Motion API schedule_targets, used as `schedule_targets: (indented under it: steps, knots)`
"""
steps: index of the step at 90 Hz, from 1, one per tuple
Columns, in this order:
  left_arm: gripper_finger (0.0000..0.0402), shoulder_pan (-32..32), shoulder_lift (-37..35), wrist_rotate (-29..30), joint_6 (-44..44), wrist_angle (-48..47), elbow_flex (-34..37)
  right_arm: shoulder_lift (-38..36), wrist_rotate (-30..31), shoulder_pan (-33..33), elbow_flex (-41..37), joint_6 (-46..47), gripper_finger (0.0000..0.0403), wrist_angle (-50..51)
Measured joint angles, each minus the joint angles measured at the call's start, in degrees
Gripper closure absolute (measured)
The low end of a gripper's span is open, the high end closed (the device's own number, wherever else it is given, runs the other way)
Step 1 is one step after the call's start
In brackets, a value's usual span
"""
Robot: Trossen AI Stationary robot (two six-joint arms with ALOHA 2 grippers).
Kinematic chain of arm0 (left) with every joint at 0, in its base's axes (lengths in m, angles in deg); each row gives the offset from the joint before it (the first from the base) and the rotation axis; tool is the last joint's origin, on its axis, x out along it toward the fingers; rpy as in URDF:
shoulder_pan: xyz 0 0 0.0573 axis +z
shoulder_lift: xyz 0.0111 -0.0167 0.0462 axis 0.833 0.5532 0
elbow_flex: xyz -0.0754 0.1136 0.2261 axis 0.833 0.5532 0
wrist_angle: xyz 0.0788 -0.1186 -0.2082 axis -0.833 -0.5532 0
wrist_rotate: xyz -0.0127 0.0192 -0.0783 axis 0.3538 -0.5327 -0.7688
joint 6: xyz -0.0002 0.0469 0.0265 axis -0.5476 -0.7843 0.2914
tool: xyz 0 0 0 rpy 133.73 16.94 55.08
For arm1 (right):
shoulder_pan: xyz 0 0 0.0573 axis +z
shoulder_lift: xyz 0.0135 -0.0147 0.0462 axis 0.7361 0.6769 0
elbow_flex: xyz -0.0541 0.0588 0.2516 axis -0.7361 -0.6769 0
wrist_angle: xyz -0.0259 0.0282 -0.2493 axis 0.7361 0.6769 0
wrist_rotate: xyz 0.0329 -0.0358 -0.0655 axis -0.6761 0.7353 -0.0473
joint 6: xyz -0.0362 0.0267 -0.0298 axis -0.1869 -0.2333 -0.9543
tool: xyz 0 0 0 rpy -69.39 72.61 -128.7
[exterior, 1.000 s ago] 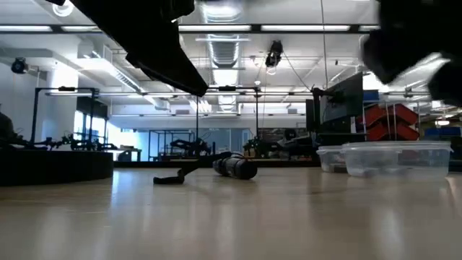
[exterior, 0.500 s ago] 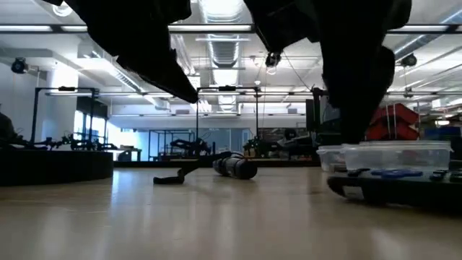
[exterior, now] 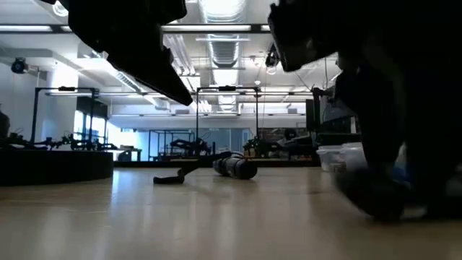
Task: Insert battery
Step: Remove the black cover of the remote’s battery compartment
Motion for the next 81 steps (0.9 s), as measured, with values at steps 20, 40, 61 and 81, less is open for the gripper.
schedule_targets:
  steps: [20, 40, 61, 81]
  knots:
    - [0.0246, 0.0, 0.0, 0.02, -0.02, 0.03, 0.01, 3.45, 0.04, 0.61, 0.31, -8.33, 0.0044, -0.17]
    - [0.024, 0.0, 0.0, 0.02, -0.04, 0.03, 0.05, 3.45, 1.47, 0.51, 0.17, -9.33, 0.0055, -0.49]
    - [0.0247, 0.0, 0.0, 0.02, -0.05, 0.02, 0.05, 3.52, 2.22, 0.23, 0.08, -11.8, 0.0151, -0.92]
    - [0.0259, 0.0, 0.0, 0.55, -5.5, 1.07, 0.09, 3.52, 2.49, -0.04, 0.0, -11.33, 0.0243, -0.94]
